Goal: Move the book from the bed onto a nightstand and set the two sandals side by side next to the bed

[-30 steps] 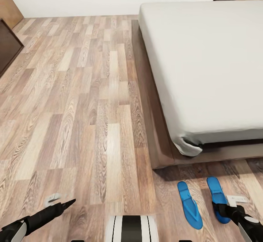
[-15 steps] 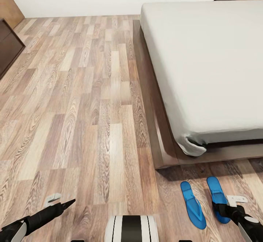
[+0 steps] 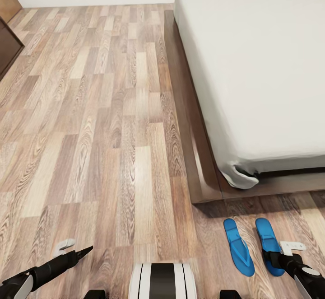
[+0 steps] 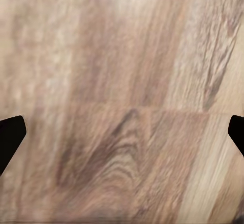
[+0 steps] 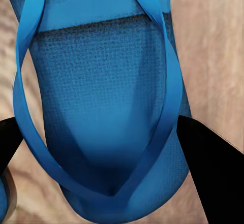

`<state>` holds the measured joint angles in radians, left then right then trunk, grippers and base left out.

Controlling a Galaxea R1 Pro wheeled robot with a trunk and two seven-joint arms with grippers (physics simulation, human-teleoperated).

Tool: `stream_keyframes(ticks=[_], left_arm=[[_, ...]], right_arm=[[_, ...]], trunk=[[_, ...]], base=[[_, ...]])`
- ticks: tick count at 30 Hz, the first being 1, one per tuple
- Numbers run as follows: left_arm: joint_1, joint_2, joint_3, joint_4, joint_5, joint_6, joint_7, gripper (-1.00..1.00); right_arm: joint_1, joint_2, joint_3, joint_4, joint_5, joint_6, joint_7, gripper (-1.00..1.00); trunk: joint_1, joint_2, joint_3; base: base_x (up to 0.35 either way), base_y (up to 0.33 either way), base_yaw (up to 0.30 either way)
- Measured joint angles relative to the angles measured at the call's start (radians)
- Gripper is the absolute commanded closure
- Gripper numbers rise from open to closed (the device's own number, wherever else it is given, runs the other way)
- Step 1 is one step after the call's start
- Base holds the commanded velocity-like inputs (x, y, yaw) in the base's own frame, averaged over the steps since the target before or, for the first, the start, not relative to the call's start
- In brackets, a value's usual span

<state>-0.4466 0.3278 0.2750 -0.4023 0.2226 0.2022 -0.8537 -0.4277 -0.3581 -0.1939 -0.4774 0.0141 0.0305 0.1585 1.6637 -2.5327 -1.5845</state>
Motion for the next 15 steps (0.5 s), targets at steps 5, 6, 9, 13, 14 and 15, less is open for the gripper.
stream_keyframes(ticks=[5, 6, 9, 13, 14, 15], left_arm=[[-0.001, 0.000, 0.000, 0.000, 0.000, 0.000, 0.000, -1.00], [-0.001, 0.000, 0.000, 0.000, 0.000, 0.000, 0.000, -1.00], [0.000, 0.000, 0.000, 0.000, 0.000, 0.001, 0.000, -1.00], [0.000, 0.000, 0.000, 0.000, 0.000, 0.001, 0.000, -1.00], [-0.001, 0.000, 0.000, 0.000, 0.000, 0.001, 0.000, -1.00], [0.000, 0.001, 0.000, 0.000, 0.000, 0.000, 0.000, -1.00]], right_arm=[[0.000, 0.000, 0.000, 0.000, 0.000, 0.000, 0.000, 1.00], [0.000, 0.000, 0.000, 0.000, 0.000, 0.000, 0.000, 1.00], [0.000, 0.000, 0.000, 0.000, 0.000, 0.000, 0.000, 1.00], [0.000, 0.000, 0.000, 0.000, 0.000, 0.000, 0.000, 1.00], [0.000, 0.000, 0.000, 0.000, 0.000, 0.000, 0.000, 1.00], [0.000, 0.000, 0.000, 0.000, 0.000, 0.000, 0.000, 1.00]], trunk=[[0.002, -0.001, -0.019], [0.003, -0.001, -0.023], [0.004, -0.002, -0.035], [0.006, -0.003, -0.050], [0.006, -0.003, -0.054], [0.006, -0.003, -0.054]], base=[[0.000, 0.000, 0.000], [0.000, 0.000, 0.000], [0.000, 0.000, 0.000], [0.000, 0.000, 0.000], [0.000, 0.000, 0.000], [0.000, 0.000, 0.000]])
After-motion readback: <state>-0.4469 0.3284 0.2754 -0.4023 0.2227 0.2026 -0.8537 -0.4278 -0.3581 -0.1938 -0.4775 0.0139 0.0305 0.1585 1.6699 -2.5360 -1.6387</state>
